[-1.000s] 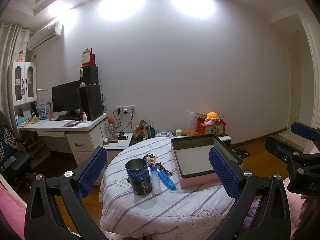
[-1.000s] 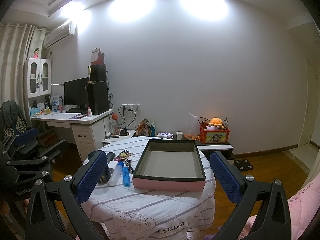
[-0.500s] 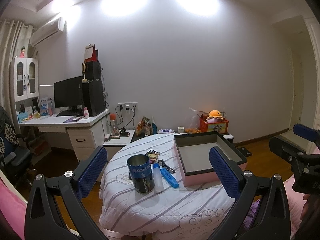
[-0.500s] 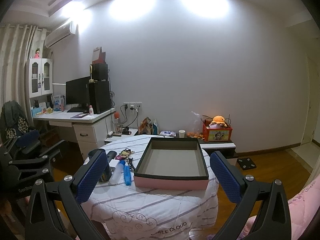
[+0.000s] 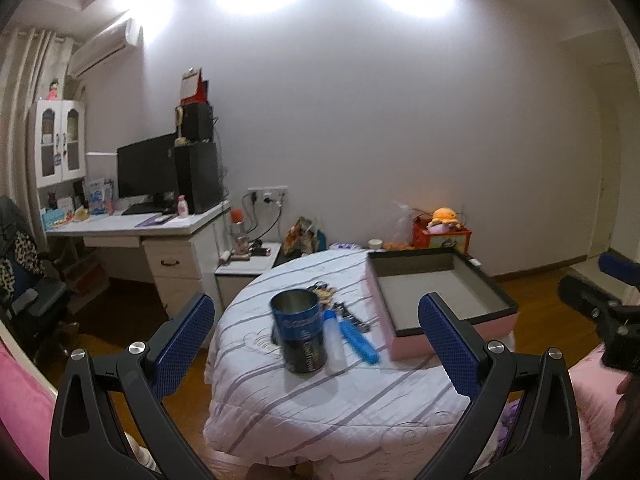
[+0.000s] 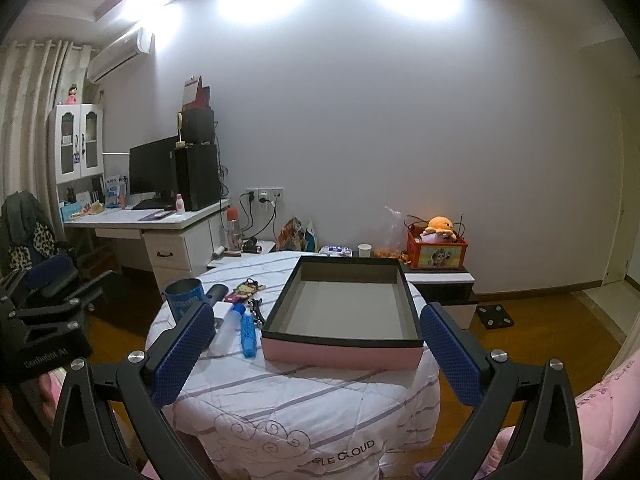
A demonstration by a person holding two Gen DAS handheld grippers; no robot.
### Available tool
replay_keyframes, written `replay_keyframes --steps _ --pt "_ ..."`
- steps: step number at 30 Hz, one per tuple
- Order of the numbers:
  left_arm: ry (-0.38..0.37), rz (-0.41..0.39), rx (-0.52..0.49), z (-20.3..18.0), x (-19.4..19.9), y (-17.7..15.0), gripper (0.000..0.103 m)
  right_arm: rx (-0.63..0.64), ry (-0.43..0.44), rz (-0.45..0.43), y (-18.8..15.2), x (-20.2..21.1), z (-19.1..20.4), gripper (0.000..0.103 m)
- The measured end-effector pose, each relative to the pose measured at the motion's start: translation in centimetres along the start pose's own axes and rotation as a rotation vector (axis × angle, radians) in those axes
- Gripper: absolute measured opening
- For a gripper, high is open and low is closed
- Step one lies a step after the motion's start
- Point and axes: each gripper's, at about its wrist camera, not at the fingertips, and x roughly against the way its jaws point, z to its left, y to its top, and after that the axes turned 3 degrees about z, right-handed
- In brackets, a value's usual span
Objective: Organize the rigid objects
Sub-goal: 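Move the left tool toward the blue cup while the right tool grips the pink box wall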
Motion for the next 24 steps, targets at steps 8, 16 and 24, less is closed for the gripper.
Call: replay_keyframes --steps 8,16,24 --pt "0.061 0.101 0.068 4.0 -6.1 -3.1 0.103 0.004 -0.061 0.104 -1.3 -5.5 -3.0 0.103" --pt "0.068 0.191 0.050 3.9 -12.8 -4.7 0.103 -0.009 -0.097 0.182 -1.5 -10.5 -5.9 0.103" --pt "0.045 0.262 0.008 2.3 -17.9 -4.4 0.103 -0.013 -0.125 0.272 -1.2 -15.2 -8.0 0.103"
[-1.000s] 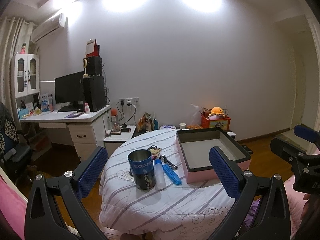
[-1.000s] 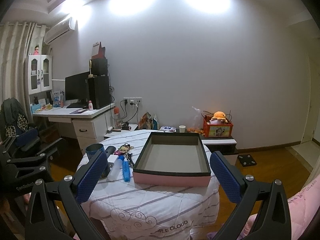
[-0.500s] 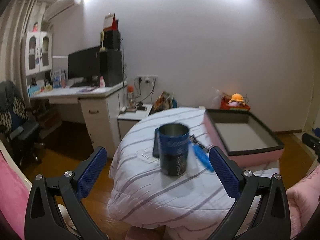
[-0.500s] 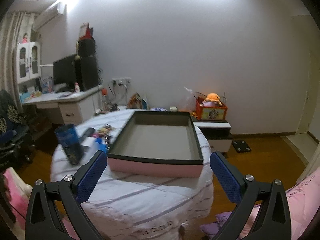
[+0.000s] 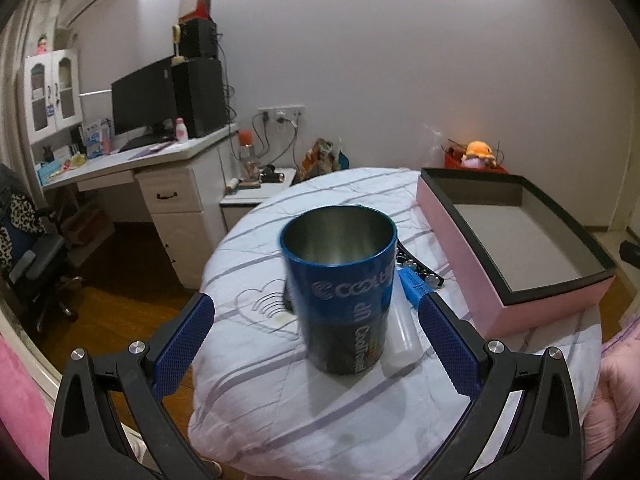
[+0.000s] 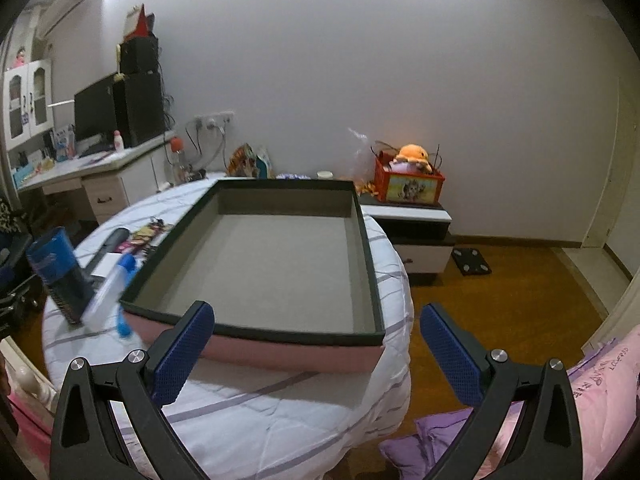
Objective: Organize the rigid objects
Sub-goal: 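Move the left tool toward the blue cup while the right tool grips the pink box wall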
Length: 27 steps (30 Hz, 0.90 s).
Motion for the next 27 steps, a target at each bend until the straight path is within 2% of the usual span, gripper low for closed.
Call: replay_keyframes --steps 5,9,15,18,20,22,23,24,27 --pt "-0.010 0.043 -0.034 -0.9 -1.8 0.2 0.103 0.001 -0.029 0.064 1.8 -2.9 -1.6 0.103" --pt "0.031 0.055 -0.067 -1.0 -2.8 0.3 0.103 0.004 -0.031 0.135 2.7 -5.7 -2.4 0.103" --pt "0.025 0.067 -0.035 0.0 -3.6 1.3 0.103 0.000 -0.022 0.227 3.3 -9.4 -3.2 0.103" --pt "0.035 0.067 -0.045 0.0 -3.7 1.5 0.103 0.001 -0.023 0.241 3.1 -10.2 -3.7 0.101" --pt "0.034 0.068 -0.043 0.0 -3.8 1.6 0.103 -0.012 -0.004 0.276 2.8 -10.8 -4.1 0.093" --pt "0.032 0.070 -0.036 0.1 -3.8 1.6 0.103 -0.031 0.024 0.291 2.7 -11.1 -4.7 0.075" --pt "0.032 0.072 -0.033 0.1 -3.8 1.6 0.103 -0.039 0.034 0.301 2.7 -11.3 -4.9 0.054" --pt "0.031 0.073 -0.031 0.2 -3.9 1.7 0.103 -0.047 0.044 0.314 2.6 -11.5 -5.2 0.041" --pt "0.033 0.076 -0.030 0.1 -3.9 1.7 0.103 -0.048 0.092 0.334 2.6 -12.0 -5.2 0.038"
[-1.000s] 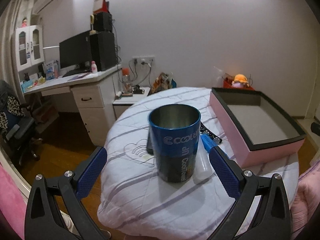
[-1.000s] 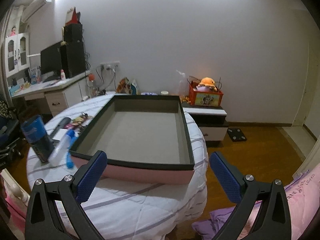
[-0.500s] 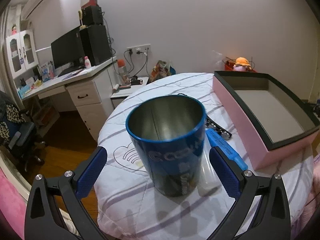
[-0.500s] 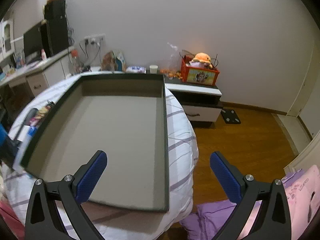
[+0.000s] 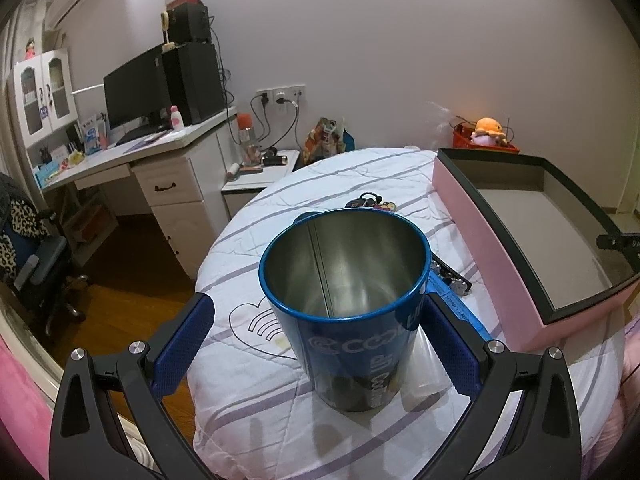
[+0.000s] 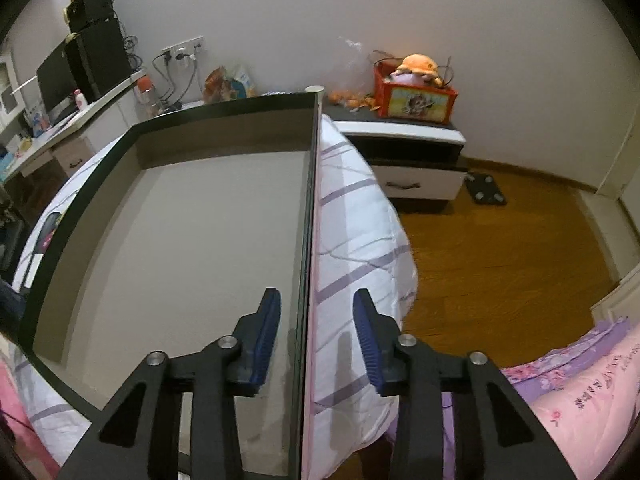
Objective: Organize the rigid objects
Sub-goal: 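Move the left tool toward the blue cup while the right tool grips the pink box wall, then close the left tool around the blue metal cup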
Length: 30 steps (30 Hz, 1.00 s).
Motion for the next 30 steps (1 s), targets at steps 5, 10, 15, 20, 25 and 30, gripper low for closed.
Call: replay_keyframes --steps 5,10,15,20,25,30 --pt "0.000 0.013 0.002 -0.1 -0.3 0.2 0.103 0.036 0.007 0.030 0.1 -0.8 0.6 0.018" --pt "-0.002 0.019 0.001 -0.2 -0.6 0.3 0.103 0.049 0.015 0.033 0.1 -1.0 0.2 0.012" --pt "-0.005 0.025 0.007 -0.1 -0.9 0.4 0.103 0.088 0.027 0.038 0.1 -0.9 0.5 0.012" --pt "0.002 0.021 -0.009 -0.2 -0.8 0.3 0.103 0.142 0.019 0.045 -0.1 -0.8 1.3 0.013" --pt "-0.002 0.014 -0.011 -0.3 -0.9 0.3 0.103 0.182 0.034 0.040 -0.1 -0.9 1.7 0.015" --pt "-0.012 0.008 -0.009 -0.2 -1.0 0.5 0.103 0.210 0.063 0.037 0.2 -1.2 1.6 0.016"
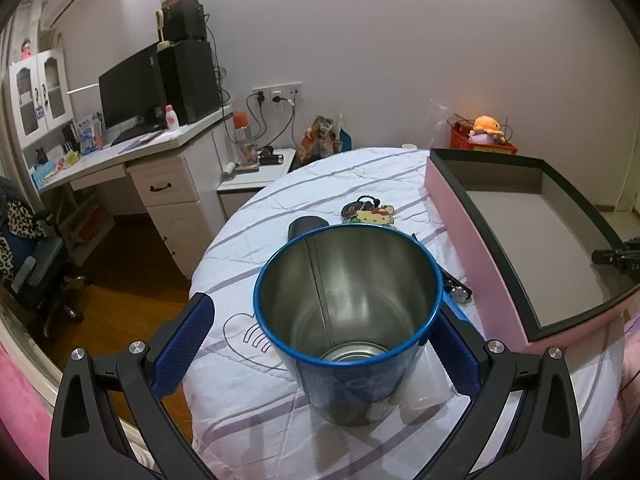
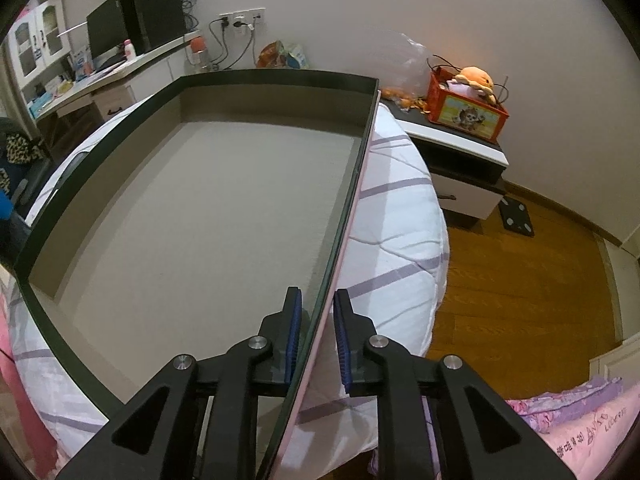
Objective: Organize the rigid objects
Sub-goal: 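Close the left tool around the blue metal cup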
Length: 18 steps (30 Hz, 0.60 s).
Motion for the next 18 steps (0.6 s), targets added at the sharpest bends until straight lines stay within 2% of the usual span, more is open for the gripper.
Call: replay_keyframes --steps 4,5,7,9,18 --pt "0.010 0.000 -0.008 -0.3 -0.1 0.2 0.100 0.019 0.019 -0.007 0.0 -0.2 0.4 0.017" --pt "0.003 -0.002 -0.010 -0.4 0.0 0.2 0.097 0.023 0.025 -0.008 -0.1 -0.2 0.5 0.017" --pt "-0.023 0.007 -0.008 -0.3 0.0 0.3 0.080 0.030 0.038 -0.008 -0.2 -0.2 0.6 0.018" --pt "-0.052 0.017 -0.010 -0.3 0.2 0.3 0.072 0.038 0.050 -0.010 -0.3 -0.1 0.7 0.019" --pt "-0.061 -0.005 -0.031 -0.6 2.3 0.4 0.072 0.048 0.062 -0.007 -0.5 -0.1 1.4 0.020"
